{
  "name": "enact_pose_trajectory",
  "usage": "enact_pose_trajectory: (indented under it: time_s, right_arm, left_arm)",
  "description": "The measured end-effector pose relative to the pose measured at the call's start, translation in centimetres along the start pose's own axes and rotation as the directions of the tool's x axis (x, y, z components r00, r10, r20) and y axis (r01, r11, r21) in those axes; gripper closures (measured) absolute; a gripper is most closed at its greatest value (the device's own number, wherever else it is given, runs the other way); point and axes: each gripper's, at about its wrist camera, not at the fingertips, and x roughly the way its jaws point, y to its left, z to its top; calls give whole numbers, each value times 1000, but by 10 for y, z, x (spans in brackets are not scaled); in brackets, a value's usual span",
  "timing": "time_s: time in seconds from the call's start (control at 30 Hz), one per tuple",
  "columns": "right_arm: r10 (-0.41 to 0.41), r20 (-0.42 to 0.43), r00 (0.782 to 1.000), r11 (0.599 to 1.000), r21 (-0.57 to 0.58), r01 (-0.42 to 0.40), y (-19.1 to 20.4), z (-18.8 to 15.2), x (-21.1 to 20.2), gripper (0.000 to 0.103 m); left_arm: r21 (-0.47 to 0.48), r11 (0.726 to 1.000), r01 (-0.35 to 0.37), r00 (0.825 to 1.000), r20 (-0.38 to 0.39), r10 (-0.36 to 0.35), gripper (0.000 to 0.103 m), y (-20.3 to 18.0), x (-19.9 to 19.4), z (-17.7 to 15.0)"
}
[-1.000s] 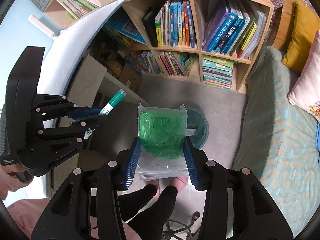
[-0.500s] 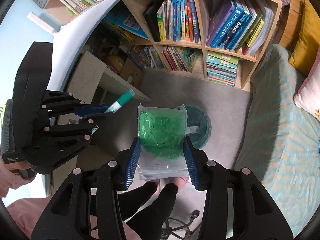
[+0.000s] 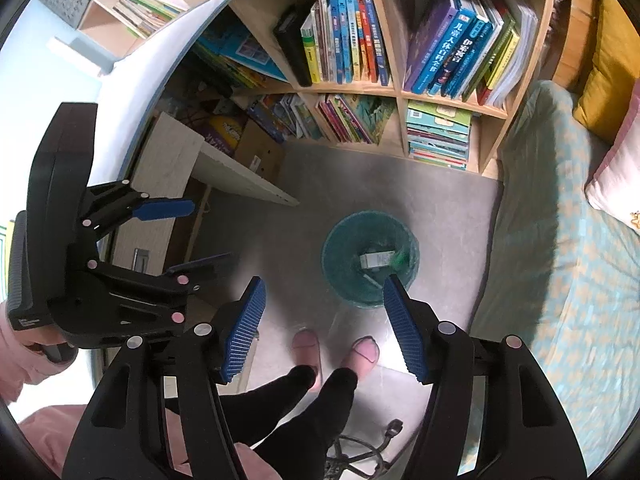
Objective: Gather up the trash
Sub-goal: 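Move both tools back from the wastebasket to the table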
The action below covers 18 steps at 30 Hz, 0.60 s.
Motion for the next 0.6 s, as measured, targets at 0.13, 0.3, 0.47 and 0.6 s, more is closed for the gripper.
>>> enact_pose_trajectory:
  time_s: [0.13,0.3,0.47,0.6]
  right_arm:
    - [-4,-3,1000,1000,5,4,-3,-2,0,40]
    - [-7,-3,1000,1000,-2,7,-4,-4,-3,40]
    - [-7,-2,1000,1000,-17,7,-2,-5,-6,40]
    - [-3,8,1000,999,-34,4,5,-6,-9,40]
  left_arm:
    - [-21,1000,-1,1000,-4,0,37,5,0,-5]
    - [-42,999,-1,1000,0,1,36,7,-3,-9]
    - [-55,998,-5,1000,16,6,36,8,-10,-13]
    - [-75,997,-4,999,33,6,36,11,-20,-18]
